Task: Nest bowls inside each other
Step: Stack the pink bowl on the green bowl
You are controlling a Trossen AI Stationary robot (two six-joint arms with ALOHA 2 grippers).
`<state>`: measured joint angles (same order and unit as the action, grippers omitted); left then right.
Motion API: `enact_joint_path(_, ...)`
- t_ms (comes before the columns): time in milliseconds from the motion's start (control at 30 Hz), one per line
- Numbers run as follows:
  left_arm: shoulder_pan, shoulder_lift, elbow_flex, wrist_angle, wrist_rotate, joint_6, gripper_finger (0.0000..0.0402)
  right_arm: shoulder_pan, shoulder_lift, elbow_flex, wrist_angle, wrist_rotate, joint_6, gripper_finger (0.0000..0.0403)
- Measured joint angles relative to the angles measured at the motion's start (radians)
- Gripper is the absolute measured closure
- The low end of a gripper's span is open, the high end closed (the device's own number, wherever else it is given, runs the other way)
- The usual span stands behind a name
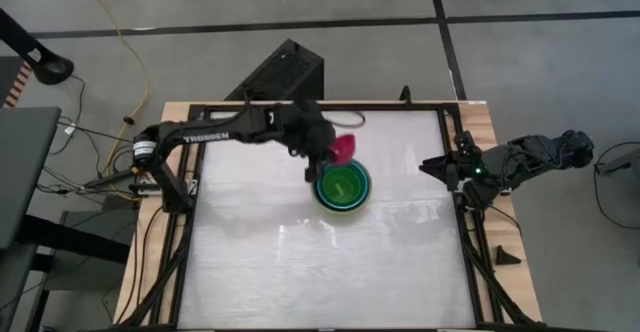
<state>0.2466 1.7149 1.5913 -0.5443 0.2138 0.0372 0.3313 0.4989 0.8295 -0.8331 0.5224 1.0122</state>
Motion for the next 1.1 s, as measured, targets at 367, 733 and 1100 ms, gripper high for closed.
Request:
enact_joint_path(367, -0.211, 0.024, 0.000, -0.024, -0.155, -0.032, 0.0401, 0.000, 0.000, 0.000, -0.002, 0.000, 0.000, 0.0186)
enact_joint_path(733, -0.306, 0.245, 0.006, -0.034, -0.382, 0.005, 0.0401, 0.015, 0.009, 0.000, 0.005, -0.033, 0.013, 0.0186)
enact_joint_path(1100, -0.293, 0.278, 0.006, -0.021, -0.448, -0.039, 0.0340, 0.062, 0.014, 0.000, 0.005, -0.042, 0.028, 0.0186)
